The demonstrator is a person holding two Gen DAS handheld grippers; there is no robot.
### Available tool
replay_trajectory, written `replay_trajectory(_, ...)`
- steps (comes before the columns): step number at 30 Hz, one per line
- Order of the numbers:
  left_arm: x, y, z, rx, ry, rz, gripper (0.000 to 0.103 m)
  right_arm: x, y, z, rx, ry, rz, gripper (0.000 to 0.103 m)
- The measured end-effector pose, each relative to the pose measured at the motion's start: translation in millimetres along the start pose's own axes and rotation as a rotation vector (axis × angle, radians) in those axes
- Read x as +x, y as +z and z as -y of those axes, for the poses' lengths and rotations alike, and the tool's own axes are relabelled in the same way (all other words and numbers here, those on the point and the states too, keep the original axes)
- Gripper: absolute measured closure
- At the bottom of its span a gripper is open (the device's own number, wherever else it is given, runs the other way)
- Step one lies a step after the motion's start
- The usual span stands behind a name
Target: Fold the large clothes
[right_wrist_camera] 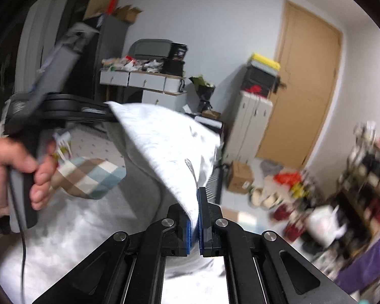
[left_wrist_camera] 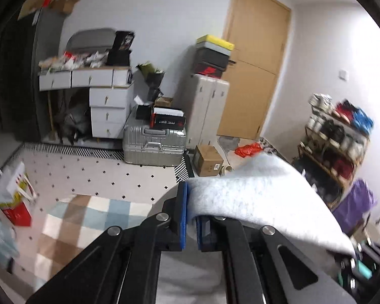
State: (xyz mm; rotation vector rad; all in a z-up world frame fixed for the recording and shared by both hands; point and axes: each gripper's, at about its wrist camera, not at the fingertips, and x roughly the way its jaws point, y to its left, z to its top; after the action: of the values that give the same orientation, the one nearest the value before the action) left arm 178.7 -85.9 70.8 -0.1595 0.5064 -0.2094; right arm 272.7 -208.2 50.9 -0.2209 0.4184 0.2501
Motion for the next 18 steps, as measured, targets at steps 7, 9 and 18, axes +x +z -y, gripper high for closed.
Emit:
replay_trajectory(7, -79, -49, 4, 0.023, -0.107, 0.008, 0.102, -46, -36, 11, 0.22, 0.142, 0.032, 0.099)
replay_trajectory(9, -82, -71, 2, 0.004, -0.144, -0.039, 0.102, -58, -55, 13, 0.312, 0.182, 0.036, 0.099)
replay_trajectory(18, -53, -180, -23, -0.12, -0.226, -0.284, 0.102, -61, -169, 5, 0.703, 0.342, -0.105, 0.098)
